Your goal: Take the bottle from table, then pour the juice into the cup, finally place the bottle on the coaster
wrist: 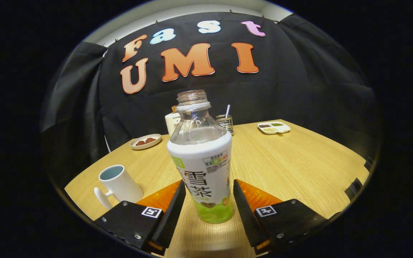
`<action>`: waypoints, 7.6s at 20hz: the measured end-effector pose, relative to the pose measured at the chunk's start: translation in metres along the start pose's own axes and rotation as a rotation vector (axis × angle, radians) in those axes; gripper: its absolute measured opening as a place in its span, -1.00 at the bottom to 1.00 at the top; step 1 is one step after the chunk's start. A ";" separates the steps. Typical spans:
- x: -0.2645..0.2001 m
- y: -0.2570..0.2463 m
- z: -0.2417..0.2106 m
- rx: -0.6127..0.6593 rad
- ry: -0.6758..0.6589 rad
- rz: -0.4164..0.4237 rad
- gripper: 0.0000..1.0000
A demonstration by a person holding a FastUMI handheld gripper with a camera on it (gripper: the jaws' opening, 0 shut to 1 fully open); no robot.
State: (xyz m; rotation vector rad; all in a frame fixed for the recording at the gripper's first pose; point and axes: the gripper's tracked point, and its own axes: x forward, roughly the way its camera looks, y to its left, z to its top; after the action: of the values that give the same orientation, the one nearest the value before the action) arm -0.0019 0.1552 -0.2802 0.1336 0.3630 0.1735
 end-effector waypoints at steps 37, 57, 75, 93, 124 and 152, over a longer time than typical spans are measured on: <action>0.020 0.083 0.062 -1.274 -0.131 -0.238 0.05; 0.015 0.088 0.088 -1.711 -0.225 -0.327 0.05; 0.017 0.095 0.097 -1.810 -0.227 -0.315 0.04; 0.014 0.103 0.105 -1.893 -0.247 -0.314 0.04; 0.007 0.122 0.122 -2.067 -0.255 -0.304 0.04; 0.002 0.138 0.139 -2.223 -0.267 -0.317 0.04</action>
State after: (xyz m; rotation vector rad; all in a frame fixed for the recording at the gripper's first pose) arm 0.0301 0.2765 -0.1302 -2.0624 -0.2309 0.1592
